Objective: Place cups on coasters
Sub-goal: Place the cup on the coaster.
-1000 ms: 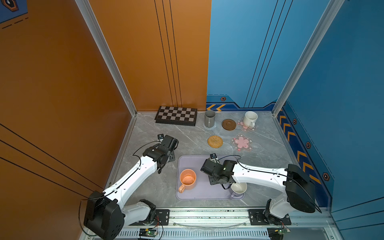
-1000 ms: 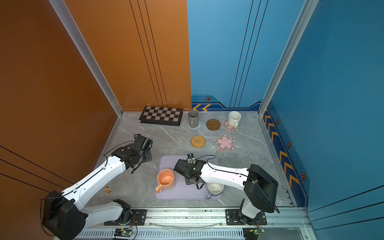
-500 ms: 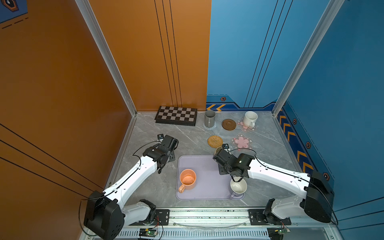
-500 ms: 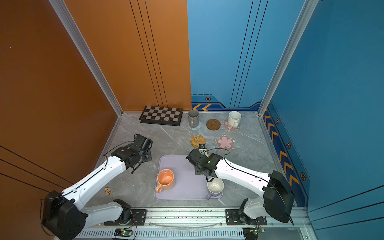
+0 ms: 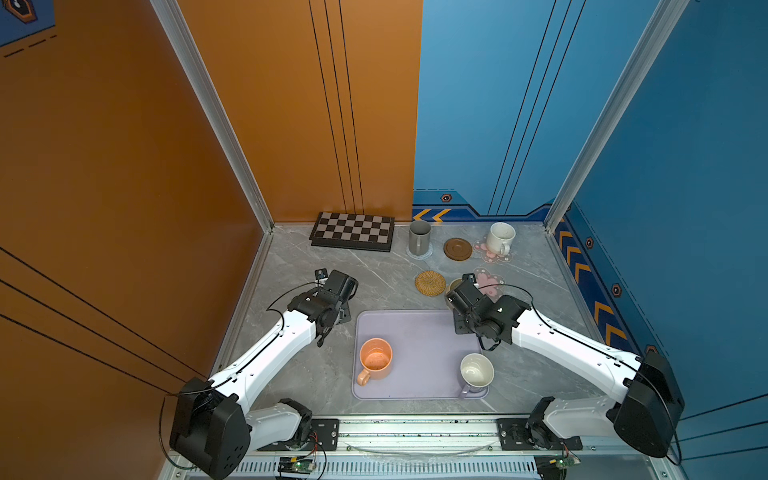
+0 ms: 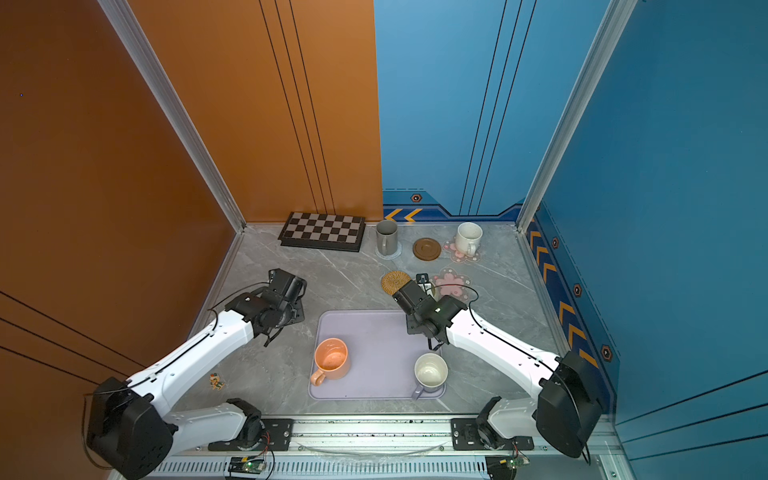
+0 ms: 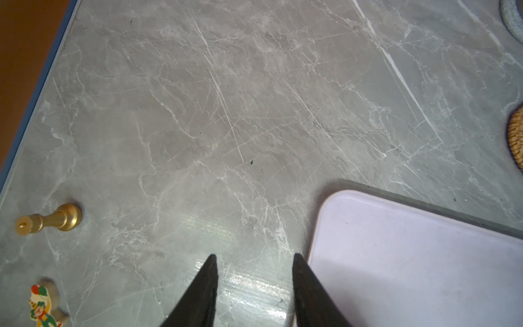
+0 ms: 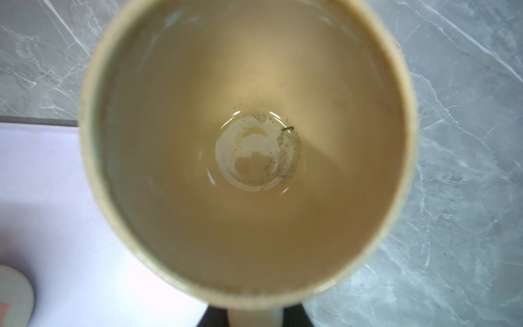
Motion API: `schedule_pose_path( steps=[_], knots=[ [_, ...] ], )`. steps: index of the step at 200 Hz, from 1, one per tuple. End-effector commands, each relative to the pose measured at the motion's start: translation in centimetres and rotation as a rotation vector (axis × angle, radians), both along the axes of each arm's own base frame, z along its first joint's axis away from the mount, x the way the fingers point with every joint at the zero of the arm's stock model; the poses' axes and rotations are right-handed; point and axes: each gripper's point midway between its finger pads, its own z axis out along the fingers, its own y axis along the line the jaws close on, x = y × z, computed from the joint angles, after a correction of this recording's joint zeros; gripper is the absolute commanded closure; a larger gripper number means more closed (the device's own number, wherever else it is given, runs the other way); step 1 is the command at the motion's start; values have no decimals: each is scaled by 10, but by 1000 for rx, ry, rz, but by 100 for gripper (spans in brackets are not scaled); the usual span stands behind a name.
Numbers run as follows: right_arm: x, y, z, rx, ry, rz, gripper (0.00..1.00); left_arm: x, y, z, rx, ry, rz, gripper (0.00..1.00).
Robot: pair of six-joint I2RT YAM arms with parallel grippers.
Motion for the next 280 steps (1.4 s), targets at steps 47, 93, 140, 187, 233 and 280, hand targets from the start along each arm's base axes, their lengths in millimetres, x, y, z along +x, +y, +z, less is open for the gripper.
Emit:
schedule_pose_path(
  steps=[47,93,140,187,233,280],
  knots=[
    [45,-23,54,2,-143,-42,100,-1,5,-7,12,30,32,56],
    [64,-31,63,19,-158,-55,100,5,4,3,6,2,40,57],
    [87,-37,68,45,-151,-59,100,19,1,15,0,-22,51,56],
    [107,-44,73,58,-163,-67,100,40,-8,26,-13,-37,52,57],
    [132,-49,68,101,-175,-89,100,61,-17,35,-7,-44,32,57],
    [160,-46,67,100,-192,-81,100,88,-26,49,-1,-57,-7,58]
  ],
)
